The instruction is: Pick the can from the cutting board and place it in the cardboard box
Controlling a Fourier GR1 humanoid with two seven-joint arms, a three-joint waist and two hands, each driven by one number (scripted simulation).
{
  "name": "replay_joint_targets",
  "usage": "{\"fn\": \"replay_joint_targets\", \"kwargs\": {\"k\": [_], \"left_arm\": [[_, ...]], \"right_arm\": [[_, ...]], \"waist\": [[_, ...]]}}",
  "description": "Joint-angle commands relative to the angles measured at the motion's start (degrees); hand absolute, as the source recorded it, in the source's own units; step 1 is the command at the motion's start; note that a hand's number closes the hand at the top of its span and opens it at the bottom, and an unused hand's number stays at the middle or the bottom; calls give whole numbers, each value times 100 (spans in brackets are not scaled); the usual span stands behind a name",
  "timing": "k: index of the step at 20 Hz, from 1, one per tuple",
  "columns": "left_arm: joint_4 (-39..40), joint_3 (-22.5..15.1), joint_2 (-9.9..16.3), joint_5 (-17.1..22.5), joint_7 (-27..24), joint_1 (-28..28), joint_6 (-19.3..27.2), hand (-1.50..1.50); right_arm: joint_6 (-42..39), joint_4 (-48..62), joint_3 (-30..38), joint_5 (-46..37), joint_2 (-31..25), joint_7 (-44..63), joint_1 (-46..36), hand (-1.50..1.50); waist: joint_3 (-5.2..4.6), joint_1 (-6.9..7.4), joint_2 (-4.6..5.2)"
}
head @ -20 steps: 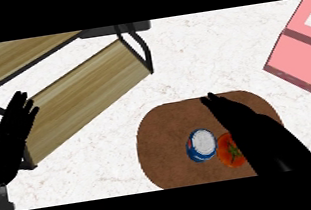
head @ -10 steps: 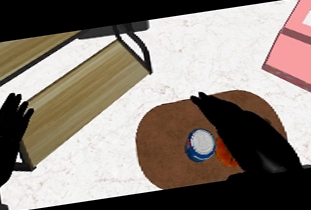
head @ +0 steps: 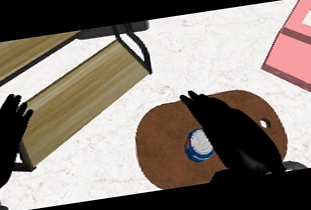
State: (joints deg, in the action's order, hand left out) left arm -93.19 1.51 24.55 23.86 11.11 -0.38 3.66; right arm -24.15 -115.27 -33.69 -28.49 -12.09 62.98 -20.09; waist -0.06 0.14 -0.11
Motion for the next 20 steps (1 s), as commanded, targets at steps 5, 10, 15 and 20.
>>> {"fn": "replay_joint_targets", "kwargs": {"k": [5,10,15,20], "left_arm": [[172,60,-153,-136,-128,-47,-33,0],[454,171,-141,-147,-189,-105,-213,0],[83,-25,-414,-318,85,-202,120,0],[-274,-32,-431,-419,222,0,153,0]], "right_arm": [[-507,348,-296,-266,495,1169,-155,-150],[-464,504,-276,-522,585,992,50,-150],[-602,650,-205,-771,696,975,111,-150],[-736,851,-102,-973,901,884,97,-150]], "waist": [[-2,3,1],[-1,-24,6],[2,-30,-2],[3,-5,-1]]}}
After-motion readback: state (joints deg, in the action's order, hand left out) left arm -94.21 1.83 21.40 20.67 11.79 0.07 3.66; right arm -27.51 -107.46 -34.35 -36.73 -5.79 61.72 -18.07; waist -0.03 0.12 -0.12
